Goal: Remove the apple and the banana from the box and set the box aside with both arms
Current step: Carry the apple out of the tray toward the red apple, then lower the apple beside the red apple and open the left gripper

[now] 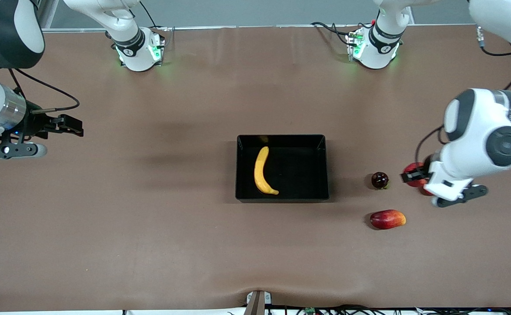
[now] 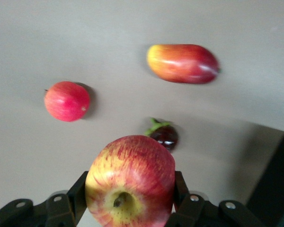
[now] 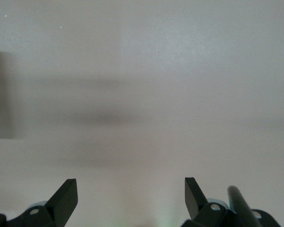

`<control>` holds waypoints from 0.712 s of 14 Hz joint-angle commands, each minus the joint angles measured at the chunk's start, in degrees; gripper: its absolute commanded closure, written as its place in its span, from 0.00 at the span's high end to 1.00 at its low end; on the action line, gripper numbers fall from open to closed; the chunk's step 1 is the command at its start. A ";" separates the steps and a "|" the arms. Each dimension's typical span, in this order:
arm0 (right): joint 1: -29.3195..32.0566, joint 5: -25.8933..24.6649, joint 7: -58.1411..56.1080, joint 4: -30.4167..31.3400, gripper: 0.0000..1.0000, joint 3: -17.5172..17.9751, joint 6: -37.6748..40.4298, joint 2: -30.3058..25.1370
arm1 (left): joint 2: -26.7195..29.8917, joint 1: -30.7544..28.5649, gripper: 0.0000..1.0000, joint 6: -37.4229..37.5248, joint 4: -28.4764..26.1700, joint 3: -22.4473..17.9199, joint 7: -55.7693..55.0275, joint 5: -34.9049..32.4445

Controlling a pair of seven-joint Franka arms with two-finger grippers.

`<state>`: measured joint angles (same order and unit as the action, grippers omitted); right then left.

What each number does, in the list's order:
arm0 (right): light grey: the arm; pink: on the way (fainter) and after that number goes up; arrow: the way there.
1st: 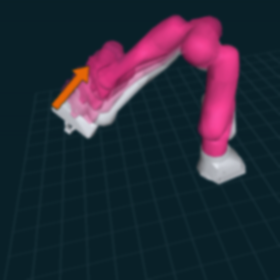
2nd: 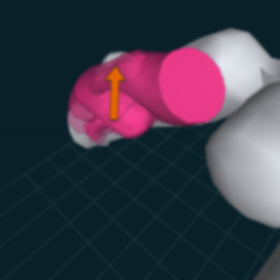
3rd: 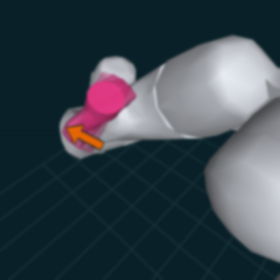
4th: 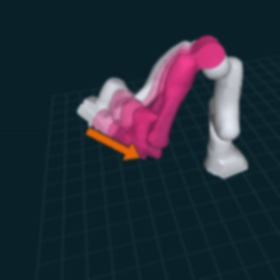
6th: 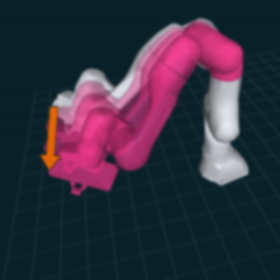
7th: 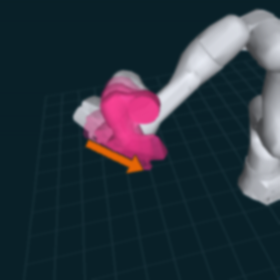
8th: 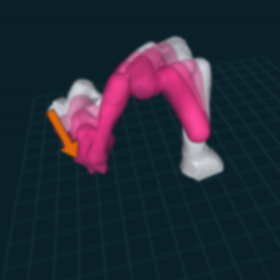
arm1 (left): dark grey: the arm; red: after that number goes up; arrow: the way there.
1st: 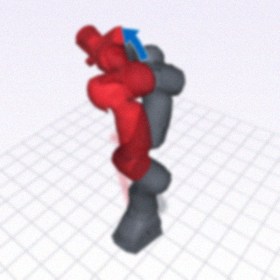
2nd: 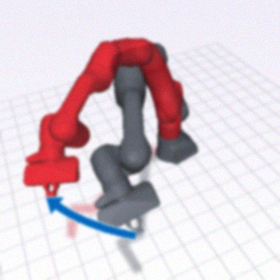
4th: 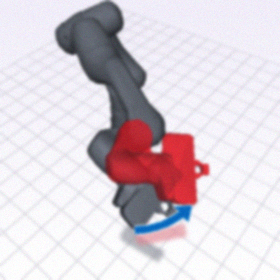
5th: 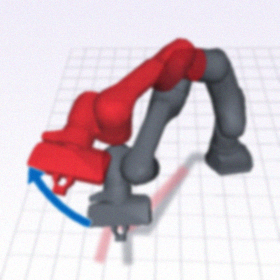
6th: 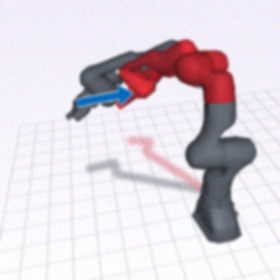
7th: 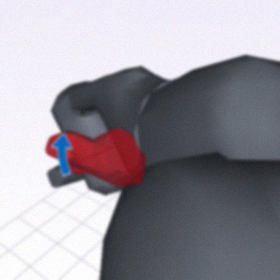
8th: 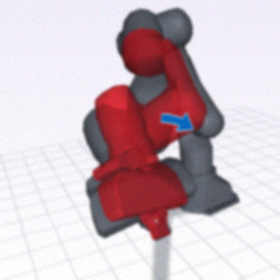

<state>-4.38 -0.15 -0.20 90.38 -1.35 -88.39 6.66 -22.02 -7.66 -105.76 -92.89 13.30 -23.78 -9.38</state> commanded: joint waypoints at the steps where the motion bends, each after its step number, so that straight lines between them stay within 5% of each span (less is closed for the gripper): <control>1: 0.60 0.86 0.38 -0.82 1.00 0.21 0.59 0.19 | 1.37 -2.80 0.00 -5.39 -6.22 0.58 2.77 -0.20; 10: 0.60 0.86 0.38 -0.82 1.00 0.12 0.59 0.19 | 1.72 -6.84 0.00 -26.76 -24.60 0.41 5.23 -2.47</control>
<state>-4.23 -0.15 -0.20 90.36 -1.38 -88.39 6.66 -22.31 -13.93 -128.84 -113.18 13.31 -19.08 -9.92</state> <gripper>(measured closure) 0.000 0.282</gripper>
